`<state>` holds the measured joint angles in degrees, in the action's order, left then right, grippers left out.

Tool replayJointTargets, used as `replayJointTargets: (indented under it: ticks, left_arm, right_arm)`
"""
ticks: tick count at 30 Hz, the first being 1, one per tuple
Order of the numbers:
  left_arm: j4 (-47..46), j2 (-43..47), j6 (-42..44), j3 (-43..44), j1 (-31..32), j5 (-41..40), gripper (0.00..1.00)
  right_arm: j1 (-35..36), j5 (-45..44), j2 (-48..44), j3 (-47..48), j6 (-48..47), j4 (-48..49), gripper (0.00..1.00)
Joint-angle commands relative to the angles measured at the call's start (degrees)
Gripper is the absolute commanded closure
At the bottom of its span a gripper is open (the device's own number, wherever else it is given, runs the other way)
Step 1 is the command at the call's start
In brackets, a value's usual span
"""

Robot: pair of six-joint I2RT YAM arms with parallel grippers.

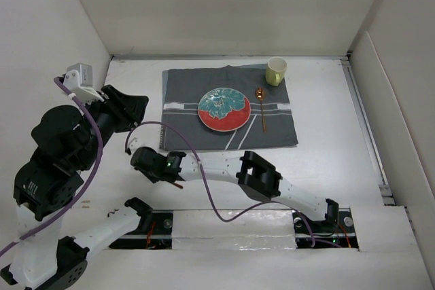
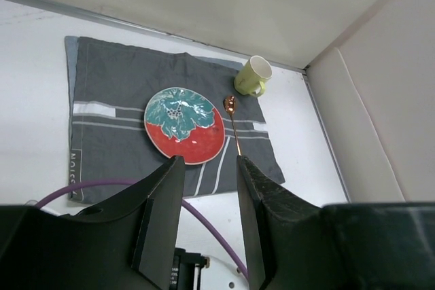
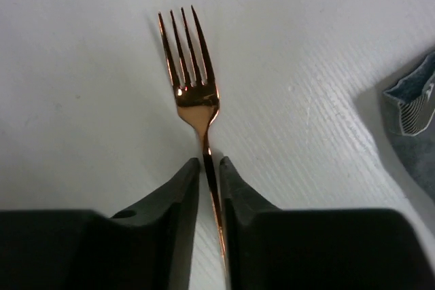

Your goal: Set the dinner table for one person

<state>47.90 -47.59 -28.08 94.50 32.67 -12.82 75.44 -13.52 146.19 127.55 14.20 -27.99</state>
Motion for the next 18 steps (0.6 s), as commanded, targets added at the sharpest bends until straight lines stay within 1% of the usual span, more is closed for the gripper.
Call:
replayJointTargets:
  ticks: [1,2,3,5,8,9,10,12,14,15,16,18]
  left_arm:
    - [-1.41,0.75,0.74,-0.54,0.29,-1.07,0.66]
    - [-1.58,0.75,0.74,-0.72,0.29,-1.07,0.66]
    - [-1.67,0.83,0.74,-0.98,0.29,-1.24,0.66]
    - [-2.46,0.84,0.65,-1.25,0.29,-1.33,0.66]
    - [-3.33,0.4,1.0,-1.6,0.29,-1.77,0.66]
    - [-3.43,0.14,1.09,-1.6,0.29,-2.12,0.66]
    - [-3.77,-0.04,1.18,-1.69,0.29,-2.3,0.66]
    - [-4.65,-0.57,1.01,-1.95,0.29,-2.65,0.66]
    - [-6.05,-0.66,0.39,-2.82,0.29,-2.39,0.66]
    - [-6.59,-0.57,0.04,-3.96,0.29,-2.3,0.66]
    - [-7.46,-0.48,-0.22,-4.93,0.29,-2.12,0.66]
    - [-9.4,-0.48,-1.1,-7.21,0.29,-1.95,0.66]
  right_arm:
    - [1.38,-4.76,-0.73,-3.26,0.57,-2.51,0.92]
    - [1.38,-4.59,-0.99,-3.36,0.92,-2.51,0.98]
    - [1.38,-4.94,-1.34,-3.1,1.97,-2.68,1.0]
    - [1.38,-5.12,-2.48,-1.43,3.29,-2.86,1.0]
    - [-1.87,-5.11,-5.55,4.1,6.54,-3.3,1.0]
    - [-3.96,-5.64,-6.44,6.55,8.37,-3.39,1.0]
    - [-5.12,-5.9,-7.49,7.27,9.26,-3.56,1.0]
    - [-7.58,-6.25,-10.38,7.63,11.98,-2.87,1.0]
    - [-11.53,-6.43,-11.98,6.84,14.44,-2.77,1.0]
    - [-12.85,-7.13,-12.68,6.75,17.85,-3.12,1.0]
    - [-15.38,-7.14,-12.68,6.84,19.45,-3.3,1.0]
    - [-17.68,-7.14,-12.25,6.75,23.83,-2.52,1.0]
